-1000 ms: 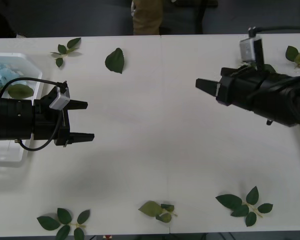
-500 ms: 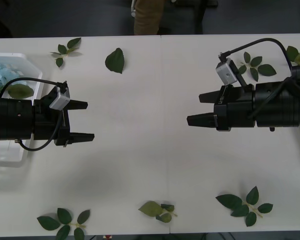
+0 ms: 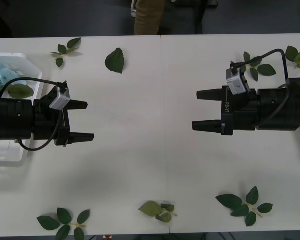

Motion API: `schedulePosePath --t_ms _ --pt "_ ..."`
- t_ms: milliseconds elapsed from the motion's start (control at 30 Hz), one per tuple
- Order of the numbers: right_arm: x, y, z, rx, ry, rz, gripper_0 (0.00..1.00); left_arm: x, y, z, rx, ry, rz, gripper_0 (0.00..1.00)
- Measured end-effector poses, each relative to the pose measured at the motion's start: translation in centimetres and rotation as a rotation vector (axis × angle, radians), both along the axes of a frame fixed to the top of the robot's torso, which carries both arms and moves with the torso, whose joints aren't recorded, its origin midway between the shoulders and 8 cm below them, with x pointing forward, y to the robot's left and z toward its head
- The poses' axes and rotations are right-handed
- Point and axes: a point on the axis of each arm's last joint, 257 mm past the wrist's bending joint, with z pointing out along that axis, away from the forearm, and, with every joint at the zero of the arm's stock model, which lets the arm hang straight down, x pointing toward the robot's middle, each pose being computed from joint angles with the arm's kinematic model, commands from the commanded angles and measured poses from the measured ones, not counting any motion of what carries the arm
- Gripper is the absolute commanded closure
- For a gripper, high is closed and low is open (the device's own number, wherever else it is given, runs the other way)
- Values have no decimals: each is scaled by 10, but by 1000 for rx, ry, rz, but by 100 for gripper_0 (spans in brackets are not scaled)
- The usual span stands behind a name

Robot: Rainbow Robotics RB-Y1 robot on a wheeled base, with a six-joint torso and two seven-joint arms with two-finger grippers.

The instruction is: Place the red flowers into the right box and the blue flowers into the left box. If a person shows an open palm, hand one flower to the person first, then continue sorting.

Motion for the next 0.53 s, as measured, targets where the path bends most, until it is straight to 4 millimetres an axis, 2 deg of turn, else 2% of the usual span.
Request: schedulePosePath --t_ms 533 --pt "2 3 -4 20 22 -6 0 0 0 0 0 0 0 0"
